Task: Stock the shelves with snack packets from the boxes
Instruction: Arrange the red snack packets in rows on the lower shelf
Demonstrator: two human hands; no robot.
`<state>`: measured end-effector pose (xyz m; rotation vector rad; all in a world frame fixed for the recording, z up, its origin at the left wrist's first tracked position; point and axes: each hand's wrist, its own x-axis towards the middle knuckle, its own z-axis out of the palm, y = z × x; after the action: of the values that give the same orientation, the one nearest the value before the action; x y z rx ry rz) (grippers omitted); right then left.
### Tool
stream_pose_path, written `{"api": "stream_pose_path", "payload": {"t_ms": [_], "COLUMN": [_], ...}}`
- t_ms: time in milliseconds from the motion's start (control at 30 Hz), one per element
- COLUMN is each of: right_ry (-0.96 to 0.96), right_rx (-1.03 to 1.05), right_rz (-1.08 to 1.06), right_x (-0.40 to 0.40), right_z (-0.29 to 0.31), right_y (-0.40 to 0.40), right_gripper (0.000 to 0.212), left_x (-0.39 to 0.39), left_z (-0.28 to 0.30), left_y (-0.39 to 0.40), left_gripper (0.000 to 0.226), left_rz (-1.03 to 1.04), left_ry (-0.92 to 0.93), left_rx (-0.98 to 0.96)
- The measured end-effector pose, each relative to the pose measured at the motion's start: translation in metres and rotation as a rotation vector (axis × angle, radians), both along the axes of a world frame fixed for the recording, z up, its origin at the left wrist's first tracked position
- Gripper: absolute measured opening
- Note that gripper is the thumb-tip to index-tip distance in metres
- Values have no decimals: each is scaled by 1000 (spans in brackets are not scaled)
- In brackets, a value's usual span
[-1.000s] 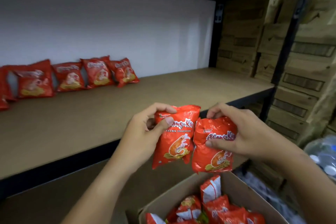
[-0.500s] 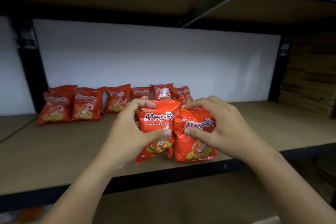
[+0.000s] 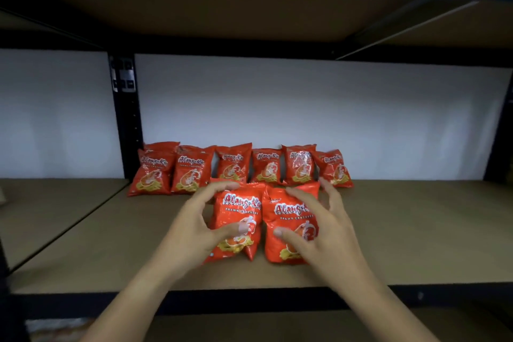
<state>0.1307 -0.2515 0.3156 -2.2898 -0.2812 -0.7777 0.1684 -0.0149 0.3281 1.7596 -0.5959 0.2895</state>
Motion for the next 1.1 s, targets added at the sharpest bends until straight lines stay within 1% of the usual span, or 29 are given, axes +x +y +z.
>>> {"api": "stream_pose_path", "payload": {"t_ms": [67,133,267,367,433,533,700,800,967,1100], "right_ry": [20,36,50,53,53,88,79,55,56,72], "right_rx": [1,31,73,67,63,79,106,68,6,-15], "right_rz": [33,74,93,55,15,-23,-61,-117,-150,-132], "right_x": [-3,-3,17,46,68,101,152,177,208,226], "right_z": [-7,-10,-8,-2,0,1,-6,-11,-15,-16], "right_y": [-4,-6,-1,3,4,8,14,17,18,17], "right_gripper": [80,84,83,83,85,84,89,87,87,87], "left_x": [0,3,28,52,71,100,137,159,183,199], "left_z": [-3,-4,-6,-6,-6,-1,2,-4,-17,-22], "left_y": [4,5,4,0,-4,-13,-27,-32,-39,-36], "left_gripper": [82,86,83,81,80,82,82,81,71,70], "left_rz": [8,-2,91,184,253,338,379,423,457,470], "left_ry": [1,-1,-45,-133,-174,-170,-136,-126,-227,-247], "left_rx": [33,37,58,97,147,241,282,270,302,352]}}
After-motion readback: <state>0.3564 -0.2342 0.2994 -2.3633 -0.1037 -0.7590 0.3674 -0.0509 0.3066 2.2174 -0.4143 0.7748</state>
